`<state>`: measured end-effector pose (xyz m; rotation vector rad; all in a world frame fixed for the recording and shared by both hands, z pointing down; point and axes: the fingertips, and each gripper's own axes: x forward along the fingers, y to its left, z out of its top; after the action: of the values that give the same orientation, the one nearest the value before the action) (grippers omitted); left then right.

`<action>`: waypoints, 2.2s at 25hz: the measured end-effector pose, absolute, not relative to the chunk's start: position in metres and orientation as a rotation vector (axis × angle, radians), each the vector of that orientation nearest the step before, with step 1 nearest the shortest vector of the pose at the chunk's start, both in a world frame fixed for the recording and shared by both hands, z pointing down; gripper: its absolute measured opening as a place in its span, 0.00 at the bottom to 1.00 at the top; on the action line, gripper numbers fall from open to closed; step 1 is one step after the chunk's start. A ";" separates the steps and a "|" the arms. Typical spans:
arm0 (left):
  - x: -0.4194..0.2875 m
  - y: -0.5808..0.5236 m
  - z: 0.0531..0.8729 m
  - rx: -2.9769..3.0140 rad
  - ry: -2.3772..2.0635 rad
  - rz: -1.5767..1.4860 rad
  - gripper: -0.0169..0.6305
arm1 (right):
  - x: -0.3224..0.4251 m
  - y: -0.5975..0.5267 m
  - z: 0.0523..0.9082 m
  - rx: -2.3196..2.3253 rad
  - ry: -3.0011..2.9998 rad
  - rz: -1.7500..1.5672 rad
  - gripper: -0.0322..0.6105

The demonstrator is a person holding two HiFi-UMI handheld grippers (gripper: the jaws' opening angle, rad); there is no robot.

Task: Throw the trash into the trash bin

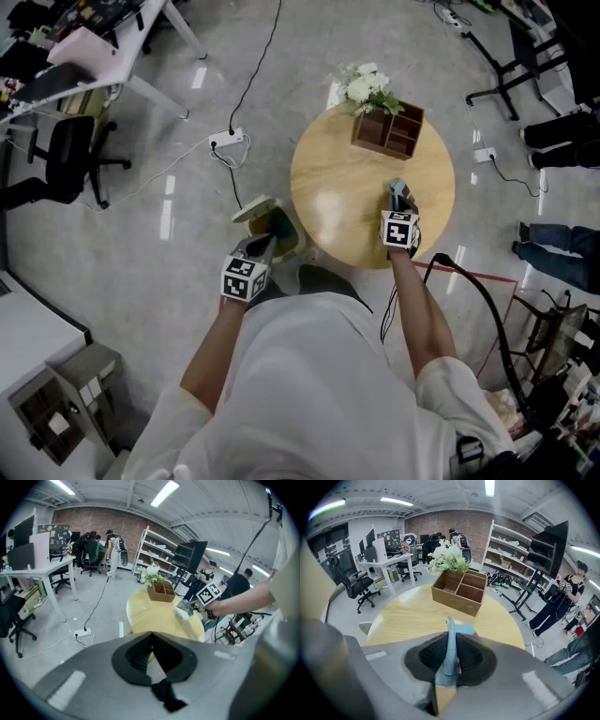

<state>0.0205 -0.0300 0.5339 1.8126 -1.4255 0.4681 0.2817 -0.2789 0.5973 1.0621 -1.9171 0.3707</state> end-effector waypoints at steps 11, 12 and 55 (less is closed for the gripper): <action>-0.006 -0.008 0.522 1.829 -1.422 0.461 0.03 | 0.244 -0.240 0.579 1.027 -1.944 0.367 0.12; -0.009 -0.005 0.521 1.829 -1.421 0.462 0.03 | 0.239 -0.236 0.577 1.019 -1.947 0.363 0.12; -0.099 0.089 0.505 1.847 -1.443 0.424 0.03 | 0.061 -0.072 0.545 0.781 -2.113 0.332 0.12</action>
<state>-0.0990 0.0893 0.5055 1.8469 -1.4429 0.4239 0.0606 -0.0720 0.5446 0.7807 -2.1126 0.3319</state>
